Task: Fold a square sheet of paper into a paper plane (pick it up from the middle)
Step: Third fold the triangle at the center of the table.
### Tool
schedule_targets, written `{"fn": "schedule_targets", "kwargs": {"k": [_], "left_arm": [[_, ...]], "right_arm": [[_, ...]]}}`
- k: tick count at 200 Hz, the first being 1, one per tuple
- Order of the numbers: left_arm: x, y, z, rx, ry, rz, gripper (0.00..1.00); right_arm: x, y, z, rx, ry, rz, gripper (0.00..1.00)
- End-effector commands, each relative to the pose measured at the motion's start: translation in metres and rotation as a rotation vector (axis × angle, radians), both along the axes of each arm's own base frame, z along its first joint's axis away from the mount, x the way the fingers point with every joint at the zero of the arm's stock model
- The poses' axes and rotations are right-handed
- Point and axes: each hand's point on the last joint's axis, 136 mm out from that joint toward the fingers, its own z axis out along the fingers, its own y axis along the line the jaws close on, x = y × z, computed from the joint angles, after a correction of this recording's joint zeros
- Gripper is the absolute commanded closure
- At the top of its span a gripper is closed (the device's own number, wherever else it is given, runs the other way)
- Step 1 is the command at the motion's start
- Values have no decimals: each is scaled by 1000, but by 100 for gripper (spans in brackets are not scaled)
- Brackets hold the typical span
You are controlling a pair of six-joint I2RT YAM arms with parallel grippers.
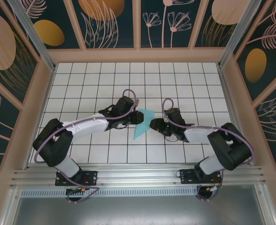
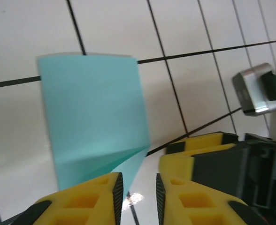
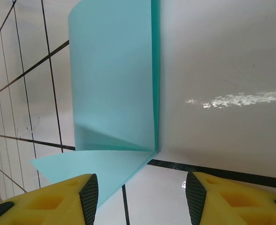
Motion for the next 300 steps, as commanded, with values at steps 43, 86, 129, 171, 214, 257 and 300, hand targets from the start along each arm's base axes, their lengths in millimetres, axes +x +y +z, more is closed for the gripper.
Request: {"fn": "schedule_targets", "kwargs": {"k": [43,86,129,171,214,257,300], "left_arm": [[-17,-1,-43,25,106,-57,80],[-4,12,-53,99,72,21,82],[-3,18,-74,148,90,48,84],[-5,23,-84,174,100,52,84],[-7,26,-91,193,107,48,84],[-10,30,-99,214,120,47,84],[-11,33,-103,227,126,56,85]], "right_arm": [[7,21,16,69,-43,39,44],[7,21,16,72,-43,37,44],[7,23,23,93,-54,35,44],[8,22,22,95,-47,27,44],[11,28,23,122,-41,26,44],[14,29,18,113,-22,14,44],[16,29,14,108,-6,2,44]]}}
